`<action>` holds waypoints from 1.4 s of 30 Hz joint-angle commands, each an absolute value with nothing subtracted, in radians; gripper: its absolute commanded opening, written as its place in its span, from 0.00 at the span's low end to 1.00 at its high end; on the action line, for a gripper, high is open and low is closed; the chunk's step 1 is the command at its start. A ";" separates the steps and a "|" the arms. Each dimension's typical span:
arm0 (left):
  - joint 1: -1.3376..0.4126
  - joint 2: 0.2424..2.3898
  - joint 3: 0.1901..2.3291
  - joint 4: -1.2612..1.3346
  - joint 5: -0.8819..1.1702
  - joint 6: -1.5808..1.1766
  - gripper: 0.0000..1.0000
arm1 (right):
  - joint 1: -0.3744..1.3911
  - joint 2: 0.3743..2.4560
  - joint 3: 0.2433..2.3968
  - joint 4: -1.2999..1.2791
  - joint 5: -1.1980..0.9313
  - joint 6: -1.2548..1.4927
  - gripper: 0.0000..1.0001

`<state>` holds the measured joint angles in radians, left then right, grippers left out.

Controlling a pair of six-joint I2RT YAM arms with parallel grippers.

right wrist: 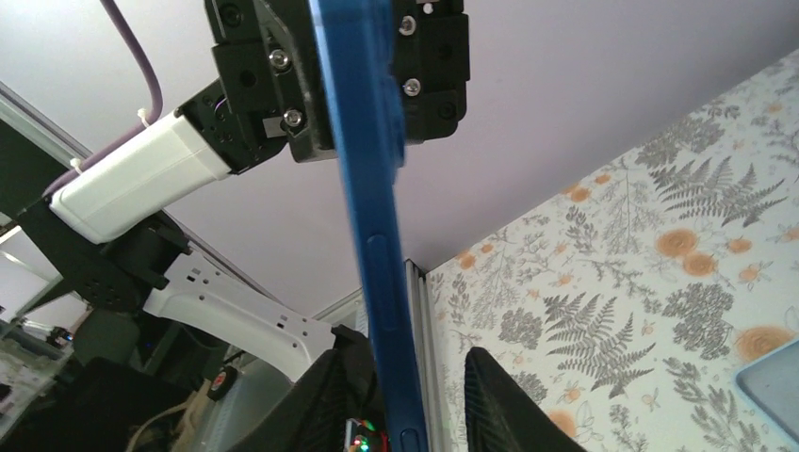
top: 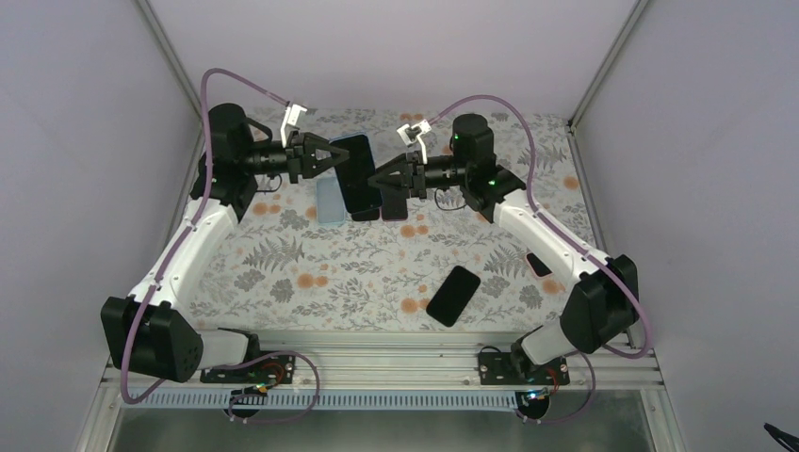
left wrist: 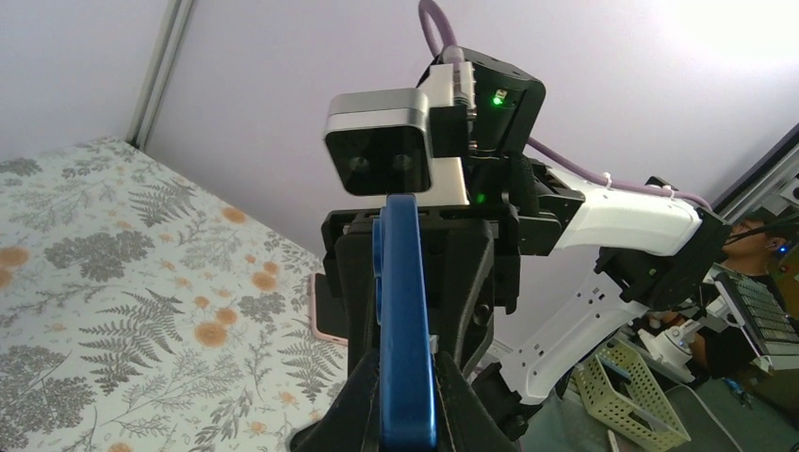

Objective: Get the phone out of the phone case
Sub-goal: Place the phone at the center of the board.

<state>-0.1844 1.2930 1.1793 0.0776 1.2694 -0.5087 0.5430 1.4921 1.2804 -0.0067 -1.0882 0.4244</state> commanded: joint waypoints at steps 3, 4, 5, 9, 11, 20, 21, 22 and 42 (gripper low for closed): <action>-0.200 1.290 1.179 0.128 1.290 -0.495 0.02 | 0.551 1.510 1.311 0.031 -1.135 0.463 0.21; -0.200 1.291 1.178 0.128 1.290 -0.494 0.02 | 0.552 1.512 1.312 0.033 -1.138 0.463 0.19; -0.202 1.290 1.177 0.127 1.289 -0.495 0.02 | 0.551 1.511 1.313 0.034 -1.143 0.463 0.17; -0.203 1.290 1.178 0.112 1.279 -0.483 0.02 | 0.551 1.504 1.313 0.033 -1.155 0.463 0.05; -0.204 1.291 1.177 0.102 1.273 -0.477 0.05 | 0.550 1.496 1.309 0.031 -1.154 0.458 0.04; -0.184 1.294 1.186 0.036 1.217 -0.438 0.70 | 0.496 1.458 1.268 -0.006 -1.139 0.416 0.04; -0.181 1.294 1.187 0.028 1.210 -0.434 0.77 | 0.486 1.454 1.261 -0.016 -1.135 0.406 0.04; -0.176 1.292 1.187 0.020 1.203 -0.429 0.82 | 0.474 1.450 1.252 -0.023 -1.131 0.398 0.04; -0.146 1.316 1.209 -0.049 1.144 -0.381 1.00 | 0.130 1.629 1.225 -0.375 -1.032 0.135 0.04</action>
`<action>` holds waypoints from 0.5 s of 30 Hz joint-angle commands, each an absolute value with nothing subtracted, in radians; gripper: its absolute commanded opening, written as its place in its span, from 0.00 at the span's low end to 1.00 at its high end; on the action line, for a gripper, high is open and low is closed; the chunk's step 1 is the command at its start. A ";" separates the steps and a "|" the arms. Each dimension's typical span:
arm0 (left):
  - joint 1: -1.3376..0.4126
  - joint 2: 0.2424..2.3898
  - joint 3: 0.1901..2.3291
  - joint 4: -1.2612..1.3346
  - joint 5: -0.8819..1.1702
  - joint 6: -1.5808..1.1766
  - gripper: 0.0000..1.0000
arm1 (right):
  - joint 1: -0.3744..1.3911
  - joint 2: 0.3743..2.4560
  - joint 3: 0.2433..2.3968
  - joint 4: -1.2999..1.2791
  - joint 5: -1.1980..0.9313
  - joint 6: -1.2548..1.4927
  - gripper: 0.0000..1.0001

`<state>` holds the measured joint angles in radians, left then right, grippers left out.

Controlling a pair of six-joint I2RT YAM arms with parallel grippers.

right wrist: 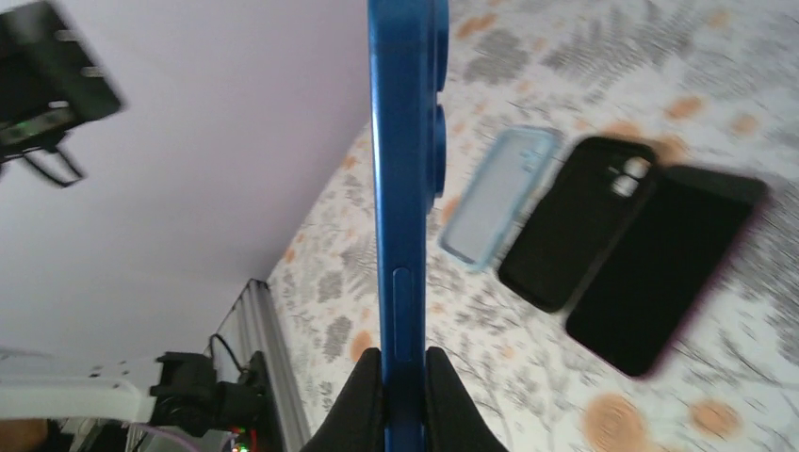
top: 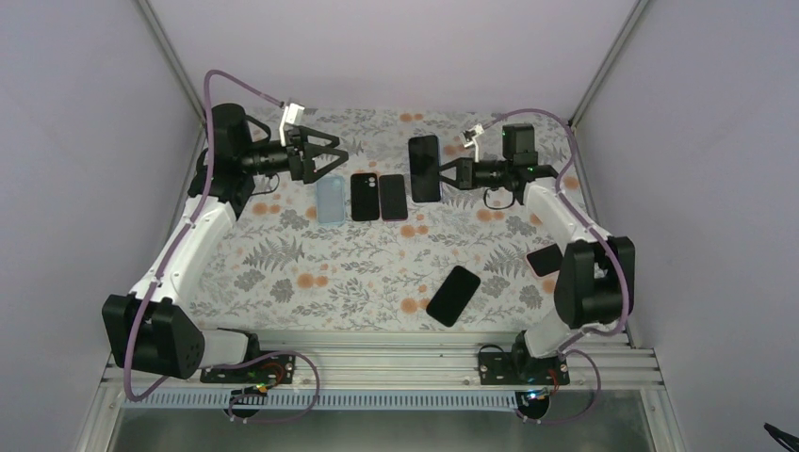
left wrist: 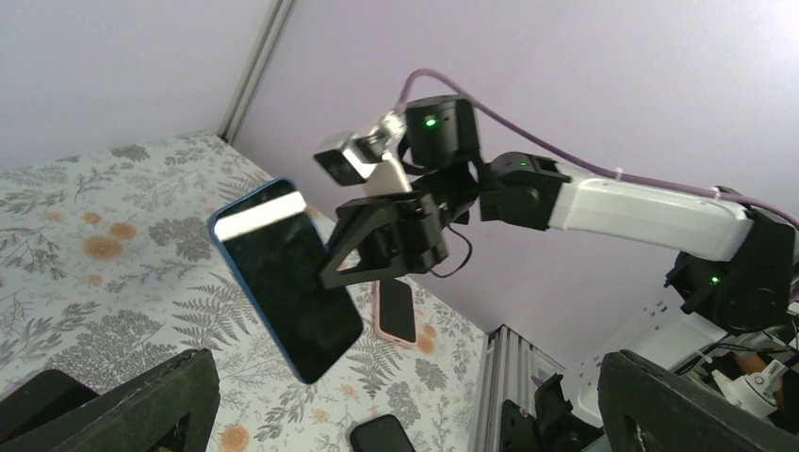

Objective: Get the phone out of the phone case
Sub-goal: Place the phone at the center of the board.

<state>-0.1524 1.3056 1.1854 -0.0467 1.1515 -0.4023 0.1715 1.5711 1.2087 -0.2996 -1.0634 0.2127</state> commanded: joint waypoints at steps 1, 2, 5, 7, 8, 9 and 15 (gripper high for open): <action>-0.146 1.317 1.207 -0.048 1.144 -0.382 1.00 | 0.117 1.650 1.234 -0.387 -1.025 0.129 0.04; -0.147 1.318 1.206 -0.048 1.144 -0.381 1.00 | 0.108 1.686 1.246 -0.400 -1.016 0.124 0.04; -0.146 1.318 1.201 -0.048 1.143 -0.382 1.00 | 0.085 1.779 1.282 -0.420 -1.004 0.120 0.04; -0.146 1.316 1.196 -0.048 1.141 -0.382 1.00 | 0.076 1.828 1.303 -0.425 -0.991 0.120 0.04; -0.146 1.315 1.194 -0.047 1.141 -0.381 1.00 | 0.074 1.852 1.315 -0.425 -0.988 0.120 0.04; -0.146 1.313 1.190 -0.046 1.140 -0.380 1.00 | 0.073 1.877 1.327 -0.430 -0.988 0.121 0.04; -0.144 1.305 1.176 -0.046 1.137 -0.377 1.00 | 0.068 2.003 1.410 -0.452 -0.987 0.126 0.04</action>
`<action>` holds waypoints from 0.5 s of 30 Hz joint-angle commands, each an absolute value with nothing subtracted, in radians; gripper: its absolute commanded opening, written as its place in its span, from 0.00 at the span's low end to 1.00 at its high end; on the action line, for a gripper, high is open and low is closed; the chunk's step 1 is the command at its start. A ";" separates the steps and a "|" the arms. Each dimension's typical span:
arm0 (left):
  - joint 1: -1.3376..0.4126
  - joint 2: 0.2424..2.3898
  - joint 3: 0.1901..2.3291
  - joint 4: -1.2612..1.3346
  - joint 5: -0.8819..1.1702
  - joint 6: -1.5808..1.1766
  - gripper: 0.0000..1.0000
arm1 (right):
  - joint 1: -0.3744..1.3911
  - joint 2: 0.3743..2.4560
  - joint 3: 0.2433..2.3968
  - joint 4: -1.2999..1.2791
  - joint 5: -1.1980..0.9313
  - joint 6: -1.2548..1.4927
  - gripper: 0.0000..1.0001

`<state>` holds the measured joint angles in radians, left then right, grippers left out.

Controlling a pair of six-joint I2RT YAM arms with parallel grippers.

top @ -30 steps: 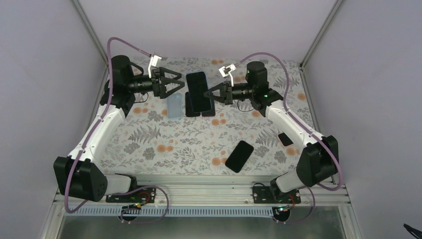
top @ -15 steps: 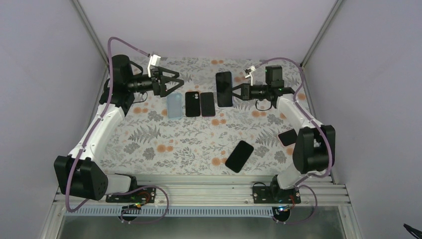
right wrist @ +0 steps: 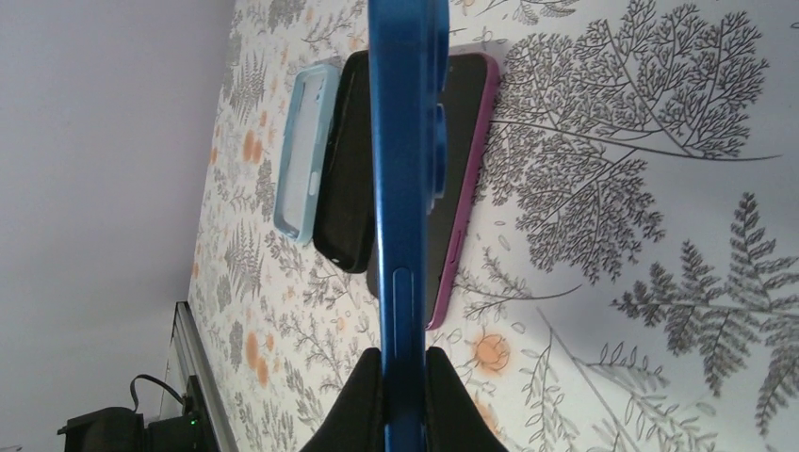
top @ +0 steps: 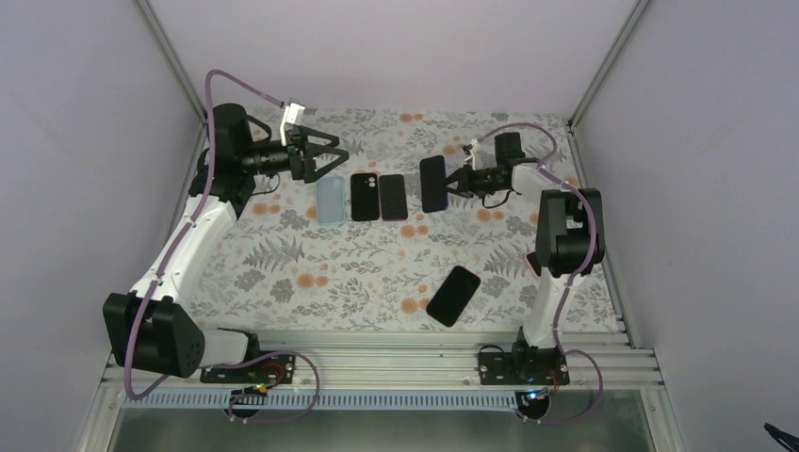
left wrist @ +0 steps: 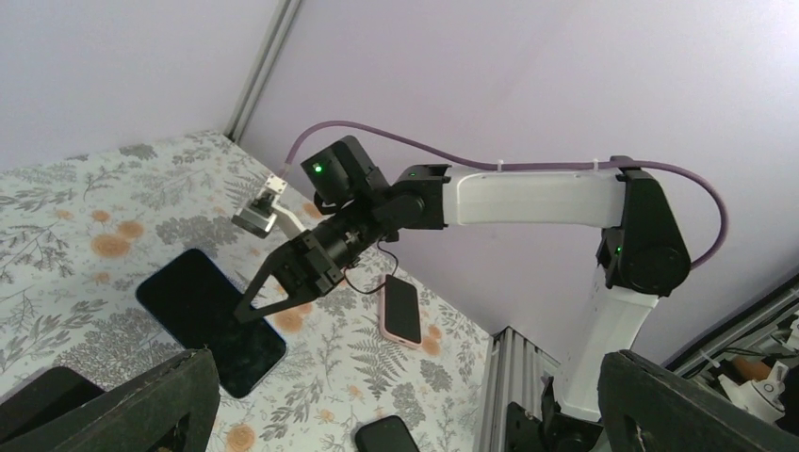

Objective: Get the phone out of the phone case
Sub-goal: Place the phone at the center of the board.

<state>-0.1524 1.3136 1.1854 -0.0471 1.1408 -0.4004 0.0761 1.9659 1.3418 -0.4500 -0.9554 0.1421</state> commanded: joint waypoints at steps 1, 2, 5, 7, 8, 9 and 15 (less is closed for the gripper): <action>-0.144 1.305 1.174 -0.046 1.137 -0.376 1.00 | 0.068 2.020 1.418 -0.453 -0.989 0.130 0.04; -0.144 1.307 1.174 -0.046 1.136 -0.378 1.00 | 0.069 2.036 1.426 -0.452 -0.997 0.135 0.04; -0.144 1.312 1.174 -0.045 1.136 -0.381 1.00 | 0.068 2.075 1.441 -0.446 -1.012 0.152 0.04; -0.144 1.315 1.174 -0.043 1.135 -0.382 1.00 | 0.067 2.097 1.451 -0.444 -1.018 0.159 0.04; -0.144 1.316 1.174 -0.043 1.135 -0.383 1.00 | 0.067 2.107 1.455 -0.442 -1.023 0.162 0.04; -0.144 1.319 1.175 -0.043 1.134 -0.383 1.00 | 0.067 2.114 1.459 -0.438 -1.030 0.168 0.05; -0.144 1.328 1.169 -0.030 1.138 -0.394 1.00 | 0.066 2.170 1.479 -0.413 -1.050 0.184 0.06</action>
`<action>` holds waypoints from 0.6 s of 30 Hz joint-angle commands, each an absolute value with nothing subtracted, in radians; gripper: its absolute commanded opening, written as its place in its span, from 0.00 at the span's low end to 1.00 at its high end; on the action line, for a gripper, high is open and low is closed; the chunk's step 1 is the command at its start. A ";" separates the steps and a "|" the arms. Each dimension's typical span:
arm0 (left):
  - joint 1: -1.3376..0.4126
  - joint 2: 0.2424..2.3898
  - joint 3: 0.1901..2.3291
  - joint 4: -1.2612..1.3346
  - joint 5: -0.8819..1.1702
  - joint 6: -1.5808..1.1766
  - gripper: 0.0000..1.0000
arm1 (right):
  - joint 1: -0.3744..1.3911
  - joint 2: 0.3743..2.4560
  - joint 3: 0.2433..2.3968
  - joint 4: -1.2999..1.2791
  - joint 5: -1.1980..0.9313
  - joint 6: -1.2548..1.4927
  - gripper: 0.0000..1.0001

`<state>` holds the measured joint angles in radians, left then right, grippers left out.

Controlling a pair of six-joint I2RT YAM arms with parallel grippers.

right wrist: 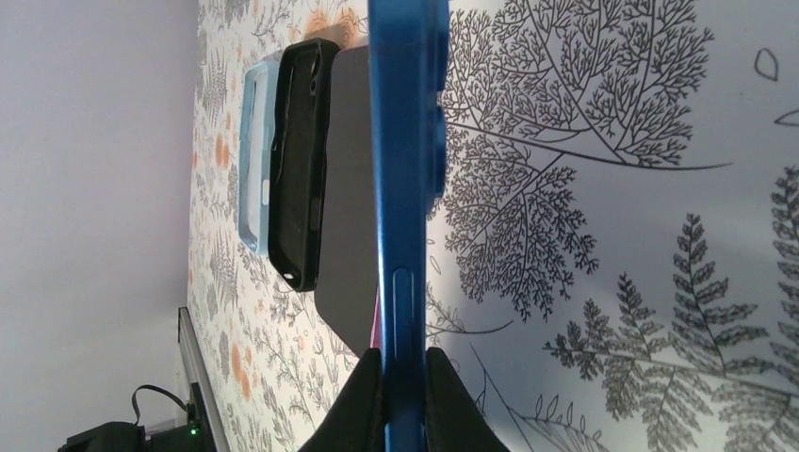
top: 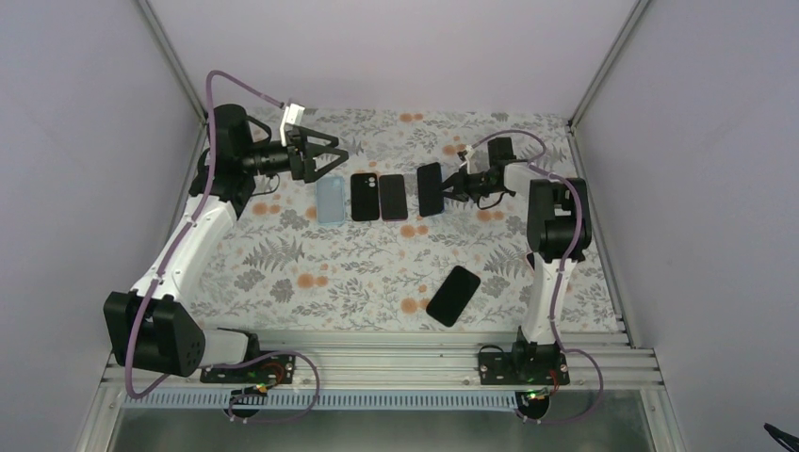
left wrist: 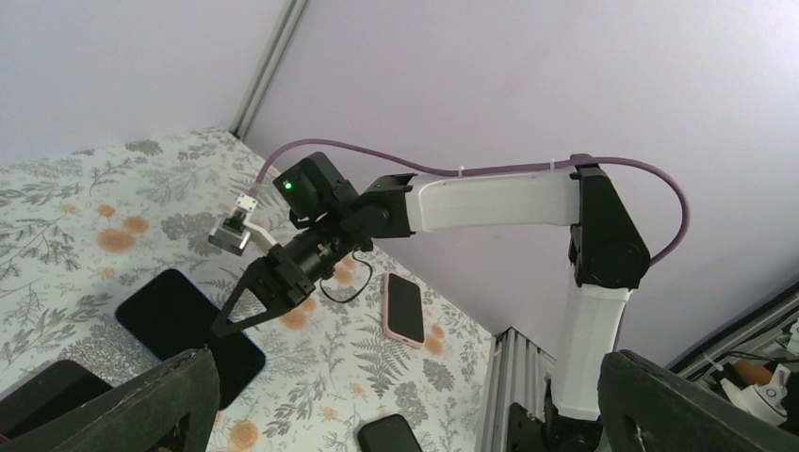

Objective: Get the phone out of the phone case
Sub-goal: Place the phone at the center of the board.

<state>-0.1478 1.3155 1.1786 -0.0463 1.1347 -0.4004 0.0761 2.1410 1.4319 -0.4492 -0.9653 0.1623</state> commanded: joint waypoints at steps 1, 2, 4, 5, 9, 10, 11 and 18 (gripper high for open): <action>-0.144 1.332 1.170 -0.029 1.140 -0.395 1.00 | 0.067 2.178 1.481 -0.408 -1.056 0.190 0.07; -0.144 1.333 1.170 -0.027 1.140 -0.397 1.00 | 0.066 2.186 1.480 -0.402 -1.062 0.196 0.07; -0.145 1.334 1.170 -0.028 1.140 -0.400 1.00 | 0.066 2.199 1.487 -0.396 -1.065 0.203 0.07; -0.144 1.336 1.171 -0.026 1.139 -0.400 1.00 | 0.066 2.206 1.492 -0.394 -1.066 0.205 0.07; -0.145 1.347 1.178 -0.030 1.136 -0.400 1.00 | 0.066 2.225 1.496 -0.384 -1.078 0.221 0.09; -0.143 1.352 1.183 -0.031 1.137 -0.401 1.00 | 0.067 2.227 1.494 -0.379 -1.078 0.225 0.10; -0.143 1.356 1.187 -0.032 1.137 -0.402 1.00 | 0.067 2.230 1.492 -0.374 -1.079 0.227 0.11; -0.141 1.380 1.202 -0.046 1.109 -0.402 1.00 | 0.070 2.231 1.466 -0.342 -1.089 0.257 0.17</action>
